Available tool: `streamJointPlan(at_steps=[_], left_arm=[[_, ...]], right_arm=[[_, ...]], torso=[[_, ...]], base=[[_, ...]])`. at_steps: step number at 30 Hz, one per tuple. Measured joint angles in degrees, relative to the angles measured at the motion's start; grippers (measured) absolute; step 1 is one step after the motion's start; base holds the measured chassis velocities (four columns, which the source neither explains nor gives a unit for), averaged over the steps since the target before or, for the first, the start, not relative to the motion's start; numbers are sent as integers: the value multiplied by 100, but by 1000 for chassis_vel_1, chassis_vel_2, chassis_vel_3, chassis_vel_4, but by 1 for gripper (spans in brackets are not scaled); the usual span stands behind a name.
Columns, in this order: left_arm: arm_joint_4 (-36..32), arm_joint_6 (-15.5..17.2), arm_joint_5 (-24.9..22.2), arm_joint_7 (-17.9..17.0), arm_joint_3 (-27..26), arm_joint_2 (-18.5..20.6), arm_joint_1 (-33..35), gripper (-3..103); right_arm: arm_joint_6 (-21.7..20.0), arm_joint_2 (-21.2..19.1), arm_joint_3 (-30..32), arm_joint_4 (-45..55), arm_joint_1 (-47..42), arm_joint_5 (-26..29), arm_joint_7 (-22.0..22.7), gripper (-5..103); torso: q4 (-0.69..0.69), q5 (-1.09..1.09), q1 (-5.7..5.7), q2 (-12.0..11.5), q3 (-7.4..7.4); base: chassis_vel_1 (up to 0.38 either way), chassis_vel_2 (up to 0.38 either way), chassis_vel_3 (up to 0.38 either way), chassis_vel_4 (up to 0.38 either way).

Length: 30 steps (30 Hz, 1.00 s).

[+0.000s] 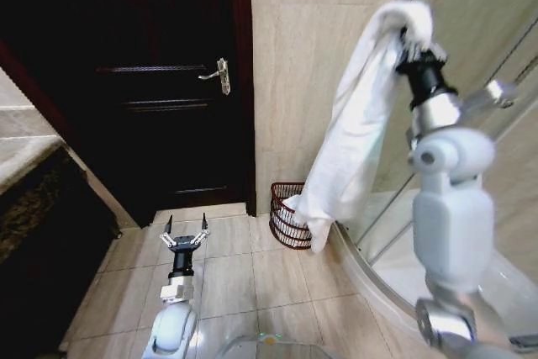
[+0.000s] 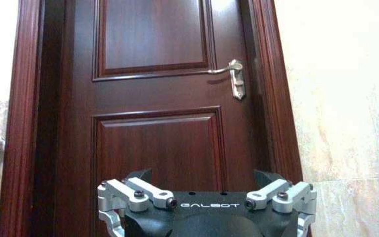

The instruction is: Discard the used towel into the hamper.

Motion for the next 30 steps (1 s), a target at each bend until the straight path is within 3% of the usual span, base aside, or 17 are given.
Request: streamJointPlan(at_steps=[10,14,18,23,30], left_arm=[[-138,-5,-36,-13,-118,-55,62,100],[-164,-26,-43,-13,-148,-62,68,100],[-212,-46,-90,-13,-151,-72,99,100],[-157,-112,-102,-11,-152,-66,103,100],[-68,-278,-81,-10,-114,-69,148,100]], right_arm=[[21,161,-854,-1666,2042,-4,-3,4],[114,570,-1081,-2633,3096,-188,4,4],[171,763,-1184,-3287,3604,-359,-59,4],[237,832,-1216,-3608,3662,-471,-120,4],[501,730,-1244,-3409,2285,-581,-269,4]], torso=[[2,0,-2,-8,-4],[2,-4,-4,-11,-6],[2,0,-5,-12,-7],[1,-1,-5,-13,-8],[0,3,-6,-17,-8]], base=[[0,0,0,0],[0,0,0,0],[0,0,0,0],[0,0,0,0],[0,0,0,0]])
